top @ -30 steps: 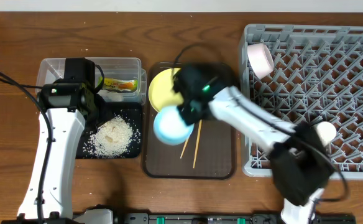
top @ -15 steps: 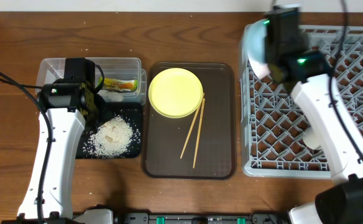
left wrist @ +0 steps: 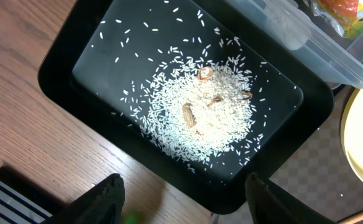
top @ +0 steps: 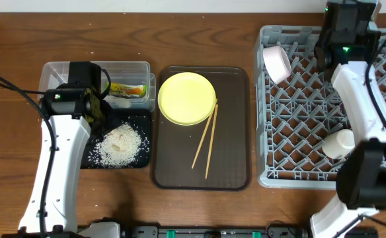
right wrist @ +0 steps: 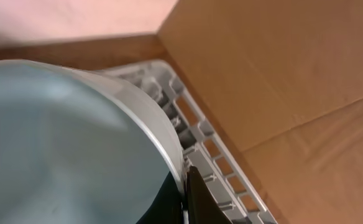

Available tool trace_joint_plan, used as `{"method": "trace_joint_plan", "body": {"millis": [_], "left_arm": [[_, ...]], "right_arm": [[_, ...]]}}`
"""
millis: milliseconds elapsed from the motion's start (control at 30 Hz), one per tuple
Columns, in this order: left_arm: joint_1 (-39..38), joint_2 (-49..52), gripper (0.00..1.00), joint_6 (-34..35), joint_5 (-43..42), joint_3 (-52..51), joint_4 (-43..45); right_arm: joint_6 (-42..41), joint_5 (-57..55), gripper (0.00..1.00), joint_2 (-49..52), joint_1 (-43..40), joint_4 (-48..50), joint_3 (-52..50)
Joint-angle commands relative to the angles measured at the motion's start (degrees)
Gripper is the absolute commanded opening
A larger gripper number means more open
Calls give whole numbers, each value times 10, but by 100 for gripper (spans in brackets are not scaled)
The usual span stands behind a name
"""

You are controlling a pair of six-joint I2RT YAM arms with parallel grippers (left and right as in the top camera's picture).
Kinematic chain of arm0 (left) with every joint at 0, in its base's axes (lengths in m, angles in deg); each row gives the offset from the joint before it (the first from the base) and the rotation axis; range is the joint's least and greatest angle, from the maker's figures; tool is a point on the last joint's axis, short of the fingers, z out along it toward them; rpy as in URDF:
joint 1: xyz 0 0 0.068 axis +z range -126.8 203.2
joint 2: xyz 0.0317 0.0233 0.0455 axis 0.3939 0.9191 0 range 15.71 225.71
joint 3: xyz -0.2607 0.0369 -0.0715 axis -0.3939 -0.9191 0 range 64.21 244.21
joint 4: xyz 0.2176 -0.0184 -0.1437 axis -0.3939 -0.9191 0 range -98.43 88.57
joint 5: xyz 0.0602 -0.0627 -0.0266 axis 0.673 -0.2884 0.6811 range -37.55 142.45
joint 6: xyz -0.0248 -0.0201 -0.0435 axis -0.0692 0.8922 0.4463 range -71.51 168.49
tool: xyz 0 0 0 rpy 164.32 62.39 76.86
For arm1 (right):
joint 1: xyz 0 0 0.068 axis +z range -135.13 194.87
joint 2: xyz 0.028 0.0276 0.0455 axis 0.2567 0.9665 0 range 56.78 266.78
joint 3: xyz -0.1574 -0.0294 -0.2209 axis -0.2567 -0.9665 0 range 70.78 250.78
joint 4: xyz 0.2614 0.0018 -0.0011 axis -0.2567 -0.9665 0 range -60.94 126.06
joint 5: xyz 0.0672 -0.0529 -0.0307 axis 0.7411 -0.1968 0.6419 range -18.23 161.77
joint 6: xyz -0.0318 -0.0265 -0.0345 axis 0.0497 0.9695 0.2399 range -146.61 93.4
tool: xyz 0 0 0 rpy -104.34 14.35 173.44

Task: Sort waste into correct bins and load items into the dishwasher rack
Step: 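Carry the blue bowl to the rack's back and set it down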

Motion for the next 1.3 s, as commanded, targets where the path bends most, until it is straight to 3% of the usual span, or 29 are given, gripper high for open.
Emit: {"method": "trace_joint_plan", "body": {"millis": [0, 500, 900, 1000, 1167, 1267], "left_arm": [[2, 2, 65, 5, -4, 3, -2], [2, 2, 65, 5, -4, 3, -4], [2, 2, 65, 5, -4, 3, -4], [2, 2, 65, 5, -4, 3, -4], [2, 2, 65, 5, -4, 3, -4], [2, 2, 65, 5, -4, 3, -4]], "right_arm": [[7, -21, 1, 30, -1, 2, 1], [5, -19, 1, 104, 41, 30, 1], [5, -19, 2, 117, 63, -25, 0], [2, -19, 21, 116, 73, -74, 0], [-97, -19, 65, 98, 87, -154, 0], [-133, 4, 77, 67, 92, -175, 0]]}}
